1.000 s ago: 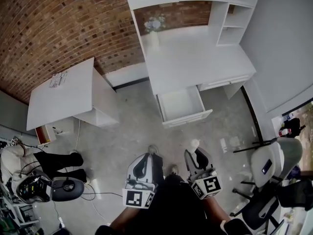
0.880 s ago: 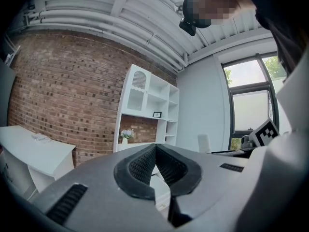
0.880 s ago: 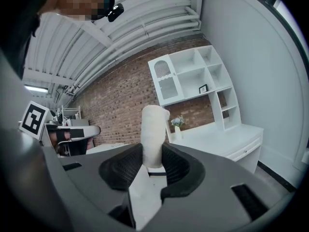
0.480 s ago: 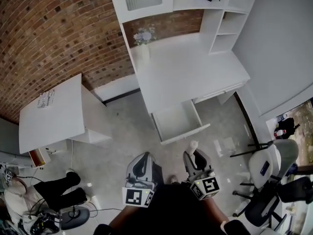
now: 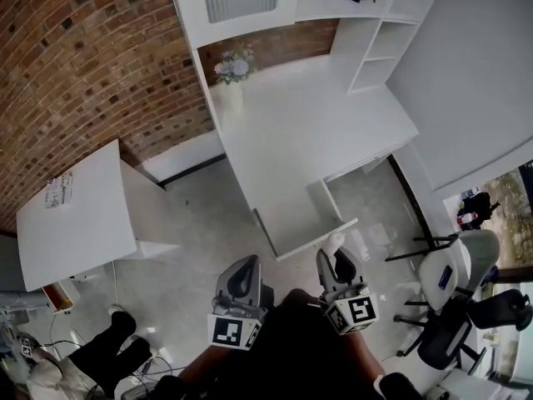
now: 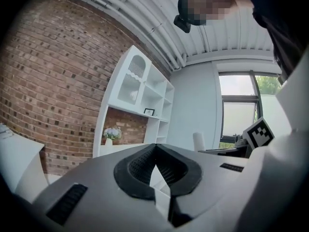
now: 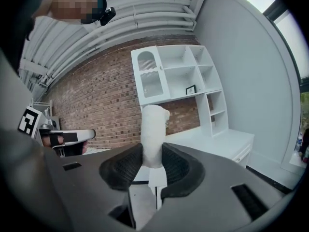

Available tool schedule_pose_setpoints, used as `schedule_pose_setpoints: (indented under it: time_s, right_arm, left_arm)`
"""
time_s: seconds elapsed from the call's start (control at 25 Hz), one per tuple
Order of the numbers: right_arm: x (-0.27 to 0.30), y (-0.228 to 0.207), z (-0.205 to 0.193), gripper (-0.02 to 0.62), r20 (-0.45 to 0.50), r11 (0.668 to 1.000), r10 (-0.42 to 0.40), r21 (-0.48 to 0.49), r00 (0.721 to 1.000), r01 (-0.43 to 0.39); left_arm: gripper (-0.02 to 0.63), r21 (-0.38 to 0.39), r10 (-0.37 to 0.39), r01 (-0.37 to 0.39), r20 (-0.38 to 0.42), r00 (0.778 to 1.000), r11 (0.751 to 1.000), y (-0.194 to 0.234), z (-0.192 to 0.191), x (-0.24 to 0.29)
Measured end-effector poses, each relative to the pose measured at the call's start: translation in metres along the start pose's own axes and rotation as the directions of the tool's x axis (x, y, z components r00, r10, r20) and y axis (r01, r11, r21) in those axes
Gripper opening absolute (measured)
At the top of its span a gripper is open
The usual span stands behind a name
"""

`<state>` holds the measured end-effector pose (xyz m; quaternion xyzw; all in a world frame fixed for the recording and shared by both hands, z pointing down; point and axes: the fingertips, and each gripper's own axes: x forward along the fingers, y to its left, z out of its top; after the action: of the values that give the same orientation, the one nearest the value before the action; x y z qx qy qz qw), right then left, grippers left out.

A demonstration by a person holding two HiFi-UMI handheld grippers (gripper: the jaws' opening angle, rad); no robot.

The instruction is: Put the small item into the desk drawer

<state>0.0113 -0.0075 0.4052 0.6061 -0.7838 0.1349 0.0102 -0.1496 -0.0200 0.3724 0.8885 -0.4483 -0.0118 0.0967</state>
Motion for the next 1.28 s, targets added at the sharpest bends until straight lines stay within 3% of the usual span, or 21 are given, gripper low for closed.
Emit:
schedule_pose_setpoints:
  time_s: [0.32,0.68,0.88,1.0,1.28]
  right_arm:
    - [0.041,-0.041,-0.011,0.141,-0.051,1.000,-0.026,-0.008,0.998,0.026]
    - [0.094,-0.108,-0.030,0.141,-0.123,1.000,0.024,-0.010,0.992,-0.025]
    - [0.126,-0.140,-0.059,0.141,-0.196,0.999,0.049,0.000,0.979,-0.050]
    - [0.141,-0.156,-0.081,0.141,-0.240,0.998,0.060,0.014,0.969,-0.059]
    - [0.172,-0.190,-0.146,0.141,-0.354,0.997,0.060,0.057,0.933,-0.043]
  left_arm:
    - [0.023,0.014,-0.020,0.020,-0.015,1.000,1.000,0.003,-0.001,0.045]
    - [0.023,0.002,0.066,-0.066,-0.030,0.997,0.998,-0.009,-0.004,0.103]
    - [0.023,-0.045,0.114,-0.115,-0.026,0.993,0.992,-0.013,-0.002,0.134]
    - [0.023,-0.013,0.117,-0.118,-0.041,0.992,0.993,-0.015,-0.013,0.146]
    - [0.023,-0.043,0.153,-0.156,-0.068,0.986,0.987,-0.013,-0.030,0.173]
